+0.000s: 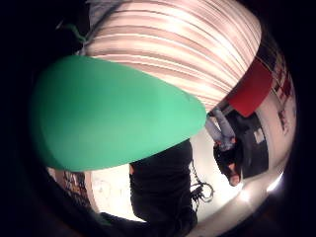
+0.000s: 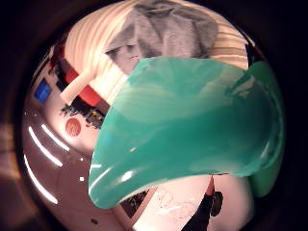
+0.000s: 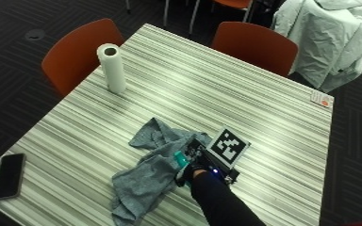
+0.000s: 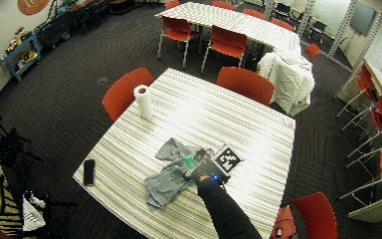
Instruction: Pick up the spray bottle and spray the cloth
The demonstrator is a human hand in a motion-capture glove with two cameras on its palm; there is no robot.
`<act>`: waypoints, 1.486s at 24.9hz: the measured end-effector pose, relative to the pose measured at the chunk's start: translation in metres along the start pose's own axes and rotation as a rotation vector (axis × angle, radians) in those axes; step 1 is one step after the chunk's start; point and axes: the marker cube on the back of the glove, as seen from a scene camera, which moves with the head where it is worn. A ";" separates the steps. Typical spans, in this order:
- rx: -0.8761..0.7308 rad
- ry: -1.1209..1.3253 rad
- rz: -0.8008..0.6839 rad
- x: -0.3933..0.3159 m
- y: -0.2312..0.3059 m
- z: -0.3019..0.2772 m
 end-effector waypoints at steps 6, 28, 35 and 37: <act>-0.013 0.053 0.090 0.015 -0.009 0.008; 0.152 -0.373 -0.366 -0.011 0.038 -0.003; 0.322 -0.650 -0.737 -0.014 0.080 -0.015; 0.374 -0.719 -0.826 -0.012 0.092 -0.016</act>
